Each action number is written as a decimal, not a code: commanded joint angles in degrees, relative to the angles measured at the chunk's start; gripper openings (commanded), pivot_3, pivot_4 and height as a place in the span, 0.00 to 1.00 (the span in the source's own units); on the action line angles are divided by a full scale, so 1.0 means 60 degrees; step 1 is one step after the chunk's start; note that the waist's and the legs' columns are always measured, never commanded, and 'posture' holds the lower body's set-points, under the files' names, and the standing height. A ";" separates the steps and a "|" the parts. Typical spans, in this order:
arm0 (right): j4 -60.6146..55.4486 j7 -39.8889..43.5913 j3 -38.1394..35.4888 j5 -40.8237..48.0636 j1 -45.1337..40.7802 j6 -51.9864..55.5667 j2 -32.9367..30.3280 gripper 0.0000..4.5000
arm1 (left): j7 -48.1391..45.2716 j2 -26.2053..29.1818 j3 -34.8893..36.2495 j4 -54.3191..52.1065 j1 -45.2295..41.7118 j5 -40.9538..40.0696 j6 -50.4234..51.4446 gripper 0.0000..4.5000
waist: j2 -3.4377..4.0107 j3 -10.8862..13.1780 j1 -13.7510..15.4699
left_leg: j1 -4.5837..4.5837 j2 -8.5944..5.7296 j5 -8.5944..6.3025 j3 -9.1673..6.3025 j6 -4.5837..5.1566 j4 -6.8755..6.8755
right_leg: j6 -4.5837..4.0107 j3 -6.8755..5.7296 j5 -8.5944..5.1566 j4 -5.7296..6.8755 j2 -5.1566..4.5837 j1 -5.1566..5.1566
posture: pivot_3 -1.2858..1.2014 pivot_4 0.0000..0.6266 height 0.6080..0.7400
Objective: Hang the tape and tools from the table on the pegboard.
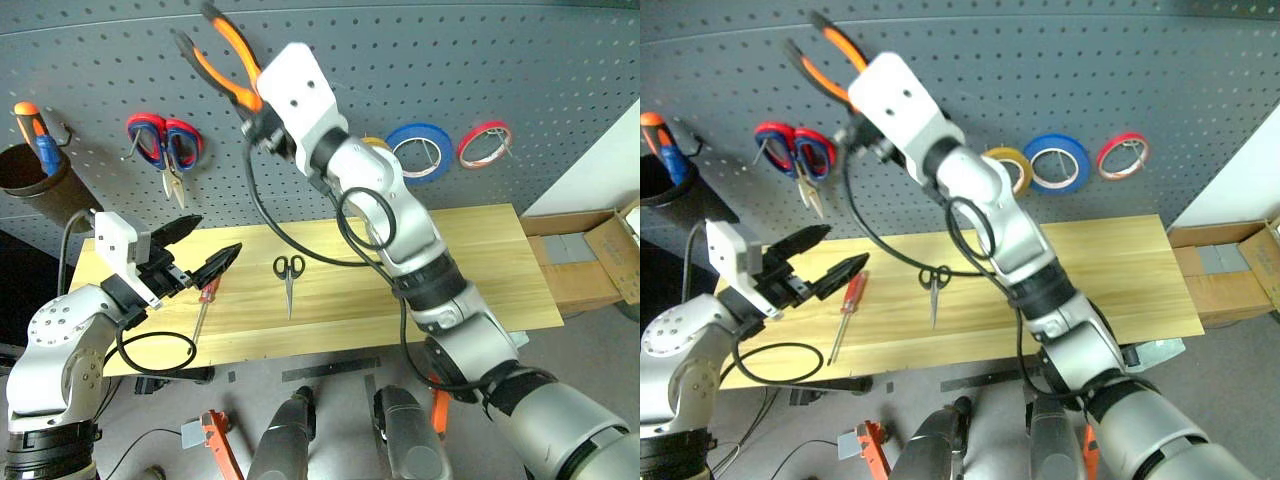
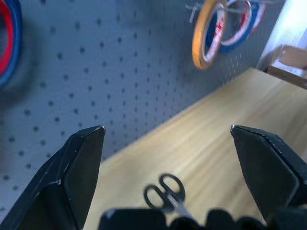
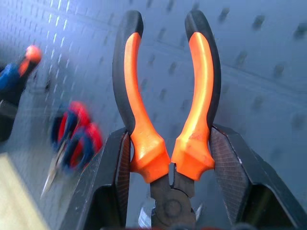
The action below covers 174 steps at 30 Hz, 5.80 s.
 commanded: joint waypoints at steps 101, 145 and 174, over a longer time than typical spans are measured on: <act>0.8565 -0.2556 -0.1140 -0.1254 -0.2704 -1.0065 0.0231 0.45 | 0.1221 -0.0001 0.0426 -0.0184 -0.0452 0.0720 -0.0936 1.00 | -0.0001 -0.0001 0.0779 | 0.0000 0.0111 0.0059 -0.0004 -0.0134 -0.0092 | -0.0088 0.0007 0.0047 0.0003 0.0122 -0.0068 | 0.58 0.49 1.00; 0.8611 -0.1933 -0.2042 -0.0425 -0.3496 -0.9478 0.0657 0.45 | 0.1365 -0.0065 0.0713 -0.1213 -0.0148 -0.0214 -0.0008 1.00 | -0.0019 0.0102 0.0796 | 0.0002 0.0158 0.0094 -0.0060 -0.0190 -0.0156 | -0.0168 0.0004 0.0036 0.0005 0.0175 -0.0081 | 0.60 0.56 1.00; 0.9237 -0.3497 -0.1019 -0.2143 -0.2058 -0.8666 -0.0043 0.45 | 0.1441 0.0025 0.0457 -0.1422 -0.0359 -0.0097 0.0193 1.00 | -0.0041 0.0160 0.1101 | 0.0001 0.0158 0.0097 -0.0071 -0.0198 -0.0162 | -0.0183 0.0000 0.0028 0.0003 0.0190 -0.0080 | 0.62 0.55 1.00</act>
